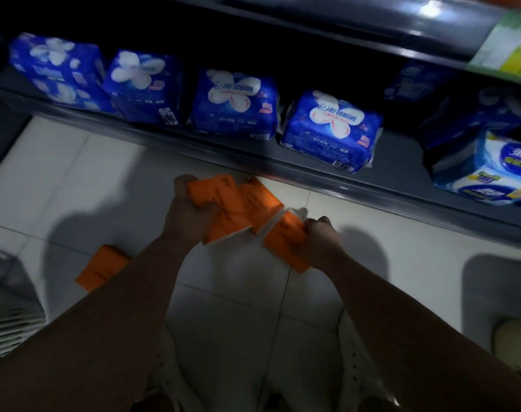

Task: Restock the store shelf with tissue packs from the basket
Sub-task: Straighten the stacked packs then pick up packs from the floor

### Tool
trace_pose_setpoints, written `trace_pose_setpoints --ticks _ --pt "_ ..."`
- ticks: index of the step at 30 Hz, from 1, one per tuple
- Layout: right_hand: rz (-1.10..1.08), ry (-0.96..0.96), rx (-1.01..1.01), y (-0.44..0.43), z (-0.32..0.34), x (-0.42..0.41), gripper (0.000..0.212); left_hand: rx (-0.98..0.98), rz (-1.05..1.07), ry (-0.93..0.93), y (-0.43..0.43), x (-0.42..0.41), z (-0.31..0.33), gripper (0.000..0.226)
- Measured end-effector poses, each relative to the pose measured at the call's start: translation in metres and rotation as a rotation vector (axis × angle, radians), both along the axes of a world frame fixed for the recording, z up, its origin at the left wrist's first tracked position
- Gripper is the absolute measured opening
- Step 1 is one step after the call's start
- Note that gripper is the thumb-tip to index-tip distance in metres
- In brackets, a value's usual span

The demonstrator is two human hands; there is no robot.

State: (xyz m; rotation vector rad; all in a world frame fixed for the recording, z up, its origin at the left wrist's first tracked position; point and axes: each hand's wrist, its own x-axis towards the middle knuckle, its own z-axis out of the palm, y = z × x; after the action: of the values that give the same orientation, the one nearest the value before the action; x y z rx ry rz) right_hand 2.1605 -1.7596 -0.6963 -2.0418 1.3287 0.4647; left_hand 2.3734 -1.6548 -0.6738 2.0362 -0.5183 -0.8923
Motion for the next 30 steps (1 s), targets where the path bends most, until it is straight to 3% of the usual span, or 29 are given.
trace_pose_setpoints --ticks 3,10,15,19,24,30 --pt "-0.15 -0.029 0.003 -0.006 0.035 -0.005 0.031 -0.058 -0.02 -0.041 0.002 -0.004 0.022 0.04" --pt "-0.165 -0.132 -0.014 -0.011 0.151 -0.034 0.045 -0.094 -0.083 -0.245 0.005 -0.017 0.096 0.035" --pt "-0.408 -0.306 -0.006 -0.006 0.24 -0.075 0.034 -0.222 -0.186 -0.259 -0.005 -0.053 0.17 0.035" --pt "-0.464 -0.422 -0.161 -0.003 0.3 -0.117 0.033 -0.288 -0.323 -0.329 -0.018 -0.09 0.23 0.059" --pt "-0.522 -0.522 -0.356 -0.005 0.357 -0.181 0.025 -0.384 -0.491 -0.35 -0.044 -0.145 0.295 0.043" --pt "-0.652 -0.495 -0.572 -0.028 0.406 -0.27 0.046 -0.492 -0.508 -0.266 -0.097 -0.226 0.347 0.04"
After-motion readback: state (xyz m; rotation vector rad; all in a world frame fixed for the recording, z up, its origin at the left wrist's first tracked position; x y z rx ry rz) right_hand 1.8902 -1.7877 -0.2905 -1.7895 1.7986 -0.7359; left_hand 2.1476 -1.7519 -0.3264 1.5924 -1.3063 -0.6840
